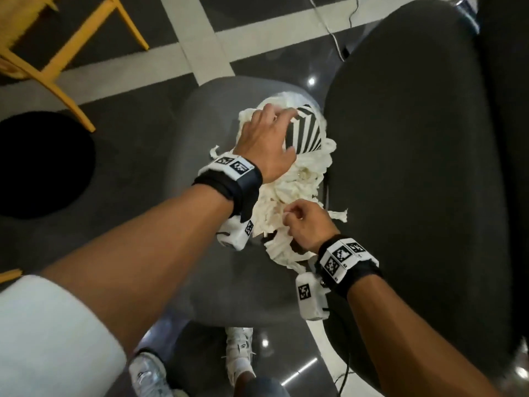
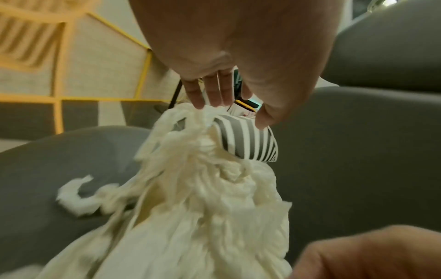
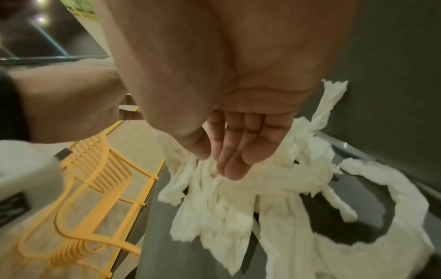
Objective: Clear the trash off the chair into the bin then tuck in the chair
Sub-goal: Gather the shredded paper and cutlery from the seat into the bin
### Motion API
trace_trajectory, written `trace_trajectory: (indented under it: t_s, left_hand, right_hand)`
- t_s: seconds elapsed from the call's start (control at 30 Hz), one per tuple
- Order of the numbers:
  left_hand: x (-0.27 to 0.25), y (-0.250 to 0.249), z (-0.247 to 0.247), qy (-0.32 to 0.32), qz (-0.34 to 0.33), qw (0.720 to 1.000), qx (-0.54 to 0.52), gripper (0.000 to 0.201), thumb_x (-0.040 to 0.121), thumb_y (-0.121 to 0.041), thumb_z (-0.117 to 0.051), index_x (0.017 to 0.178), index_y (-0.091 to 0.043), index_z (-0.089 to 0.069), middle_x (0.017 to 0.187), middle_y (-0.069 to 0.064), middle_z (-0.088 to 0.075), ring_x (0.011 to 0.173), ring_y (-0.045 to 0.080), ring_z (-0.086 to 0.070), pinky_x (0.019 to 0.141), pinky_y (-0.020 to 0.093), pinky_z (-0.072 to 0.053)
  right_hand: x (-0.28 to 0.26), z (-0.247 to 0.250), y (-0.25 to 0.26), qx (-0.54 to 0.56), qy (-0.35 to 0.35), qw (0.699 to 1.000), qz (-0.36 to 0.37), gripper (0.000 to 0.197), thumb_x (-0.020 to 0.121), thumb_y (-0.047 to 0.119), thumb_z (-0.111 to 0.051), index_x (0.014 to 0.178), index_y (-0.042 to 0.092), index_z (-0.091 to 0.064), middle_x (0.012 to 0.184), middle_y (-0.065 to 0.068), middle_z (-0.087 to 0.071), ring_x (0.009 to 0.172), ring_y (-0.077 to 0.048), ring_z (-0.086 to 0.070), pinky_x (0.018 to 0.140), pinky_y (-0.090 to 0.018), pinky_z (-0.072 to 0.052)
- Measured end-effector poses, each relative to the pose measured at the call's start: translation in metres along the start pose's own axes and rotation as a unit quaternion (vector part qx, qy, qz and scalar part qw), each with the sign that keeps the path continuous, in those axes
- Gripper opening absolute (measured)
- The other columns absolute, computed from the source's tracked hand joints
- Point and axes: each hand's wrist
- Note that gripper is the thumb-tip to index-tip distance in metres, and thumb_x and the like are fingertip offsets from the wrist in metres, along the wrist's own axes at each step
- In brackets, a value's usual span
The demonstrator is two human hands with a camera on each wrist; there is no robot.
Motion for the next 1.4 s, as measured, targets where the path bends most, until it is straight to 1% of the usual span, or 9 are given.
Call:
trace_trajectory:
  t_s: [0.1,0.27,0.57,0.83,0.93,1.07,1.13,1.23,1.4]
  left_hand:
    - [0.027,-0.013,-0.020,0.062,-0.003,0.990,0.128,0.086,0.073,-0.039,-0.068,0.149,-0.037,-0.027,0.158,0.007,-0.021,0.142,0.035,-0.025,0.110,0.055,-0.028]
    - [0.003,0.012,-0.058,0.134,0.060,0.981,0.127,0.080,0.074,-0.039,-0.074,0.141,-0.036,-0.030,0.142,0.010,-0.037,0.122,0.039,-0.047,0.102,0.055,-0.038]
    - [-0.097,0.084,-0.030,-0.017,0.212,0.972,-0.102,0.022,0.080,-0.042,-0.058,0.096,-0.028,-0.050,0.091,-0.003,-0.064,0.082,0.023,-0.060,0.069,0.035,-0.048]
    - [-0.193,0.155,-0.006,0.070,0.312,0.941,-0.112,0.017,0.086,-0.042,-0.061,0.094,-0.027,-0.059,0.082,-0.005,-0.067,0.079,0.020,-0.065,0.068,0.033,-0.047]
    - [-0.221,0.168,-0.013,0.114,0.320,0.933,-0.120,0.022,0.086,-0.050,-0.063,0.090,-0.029,-0.058,0.080,-0.007,-0.066,0.075,0.014,-0.063,0.061,0.030,-0.042]
    - [-0.245,0.175,-0.025,0.128,0.336,0.922,-0.148,0.018,0.085,-0.040,-0.062,0.096,-0.025,-0.059,0.085,-0.002,-0.067,0.080,0.021,-0.065,0.068,0.033,-0.050]
    - [-0.255,0.178,-0.030,0.115,0.327,0.924,-0.160,0.021,0.082,-0.039,-0.065,0.097,-0.025,-0.059,0.089,-0.003,-0.067,0.084,0.019,-0.065,0.069,0.030,-0.050]
    - [-0.271,0.182,-0.047,0.130,0.281,0.939,-0.147,0.068,0.068,-0.058,-0.073,0.126,-0.029,-0.053,0.120,-0.005,-0.057,0.113,0.012,-0.054,0.094,0.029,-0.047]
    - [-0.281,0.178,-0.077,0.133,0.281,0.950,-0.033,0.102,0.061,-0.065,-0.073,0.145,-0.030,-0.028,0.141,0.004,-0.035,0.133,0.025,-0.039,0.106,0.045,-0.044]
  right_hand:
    - [0.006,0.016,-0.013,-0.006,-0.024,1.000,-0.006,0.014,0.089,0.027,-0.056,0.095,0.023,-0.067,0.087,0.004,-0.072,0.084,-0.019,-0.068,0.083,-0.036,-0.057]
    - [0.010,0.024,-0.021,0.027,-0.055,0.998,-0.013,0.016,0.089,0.027,-0.053,0.095,0.022,-0.067,0.090,0.004,-0.073,0.088,-0.018,-0.068,0.085,-0.036,-0.057]
    - [0.009,0.013,0.009,0.020,-0.168,0.984,0.049,0.014,0.092,0.027,-0.053,0.095,0.021,-0.065,0.087,0.006,-0.067,0.084,-0.016,-0.063,0.072,-0.026,-0.047]
    - [0.020,-0.027,0.072,-0.153,-0.250,0.931,0.220,0.042,0.082,0.029,-0.057,0.123,0.017,-0.052,0.131,-0.007,-0.046,0.116,-0.029,-0.047,0.096,-0.038,-0.045]
    - [0.039,-0.041,0.110,-0.238,-0.179,0.910,0.287,0.058,0.081,0.038,-0.058,0.134,0.017,-0.047,0.144,-0.007,-0.043,0.129,-0.030,-0.042,0.106,-0.043,-0.042]
    - [0.046,-0.104,0.147,-0.400,0.064,0.827,0.389,0.081,0.079,0.042,-0.064,0.151,0.028,-0.031,0.161,-0.005,-0.027,0.147,-0.031,-0.027,0.114,-0.052,-0.034]
    - [0.048,-0.138,0.148,-0.477,0.144,0.791,0.354,0.087,0.078,0.048,-0.067,0.153,0.037,-0.025,0.165,-0.003,-0.019,0.150,-0.030,-0.019,0.116,-0.054,-0.026]
    - [0.050,-0.168,0.135,-0.546,0.195,0.772,0.262,0.105,0.072,0.056,-0.075,0.155,0.038,-0.013,0.165,-0.006,-0.015,0.151,-0.034,-0.019,0.119,-0.057,-0.021]
    - [0.046,-0.174,0.110,-0.541,0.188,0.794,0.206,0.101,0.072,0.034,-0.085,0.150,0.025,-0.021,0.147,-0.013,-0.042,0.130,-0.037,-0.051,0.102,-0.048,-0.048]
Point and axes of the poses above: each hand's wrist, its own x-axis towards the middle knuckle, its own z-axis out of the back of the hand, y = z × x
